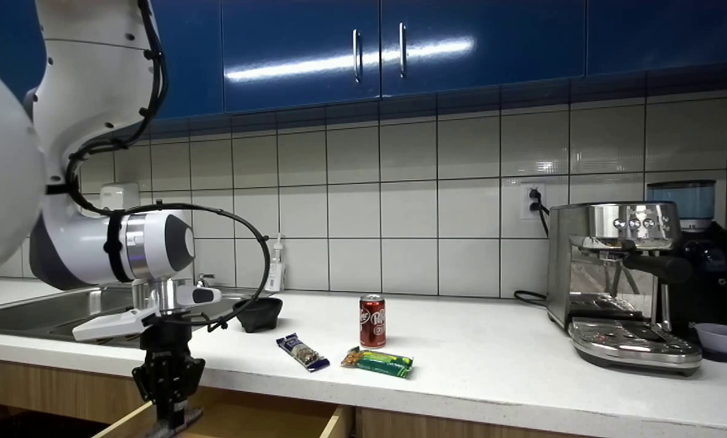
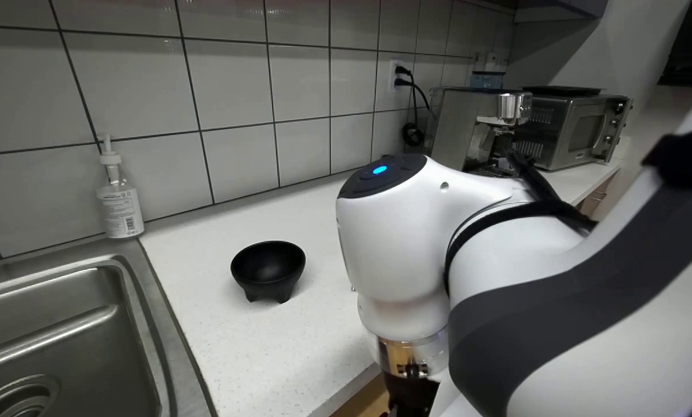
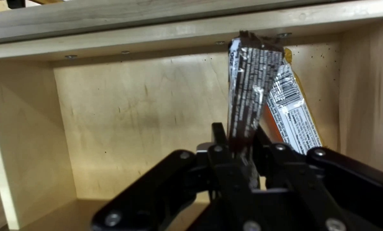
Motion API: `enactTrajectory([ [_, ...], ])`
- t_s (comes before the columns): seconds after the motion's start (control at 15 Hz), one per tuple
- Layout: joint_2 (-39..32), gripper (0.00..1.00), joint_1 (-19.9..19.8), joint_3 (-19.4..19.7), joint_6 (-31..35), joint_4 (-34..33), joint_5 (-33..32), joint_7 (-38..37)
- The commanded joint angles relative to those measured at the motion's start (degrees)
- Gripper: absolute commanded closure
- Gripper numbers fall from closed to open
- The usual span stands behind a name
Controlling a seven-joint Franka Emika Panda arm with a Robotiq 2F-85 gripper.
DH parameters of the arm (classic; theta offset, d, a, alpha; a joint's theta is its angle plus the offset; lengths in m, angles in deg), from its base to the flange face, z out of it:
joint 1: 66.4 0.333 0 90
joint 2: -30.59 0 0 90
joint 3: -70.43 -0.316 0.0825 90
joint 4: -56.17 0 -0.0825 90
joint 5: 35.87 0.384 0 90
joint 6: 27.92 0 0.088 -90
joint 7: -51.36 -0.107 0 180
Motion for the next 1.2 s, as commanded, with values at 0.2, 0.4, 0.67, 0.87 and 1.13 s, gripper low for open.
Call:
enactTrajectory([
  [0.2,3.49,0.20,-0.04,0.40,-1.82,0.59,0.47,-0.77],
  [0.4,6.77,0.01,-1.00,0.45,-2.71,0.84,1.35,-0.35],
  [0.67,11.23,0.00,-2.65,1.26,-5.71,0.34,0.18,-0.88],
  [0.87,12.94,0.00,-4.47,1.08,-8.25,-0.94,-0.21,-1.59],
  [1.13,12.57,0.00,-7.27,0.95,-12.10,-4.14,0.86,0.51],
])
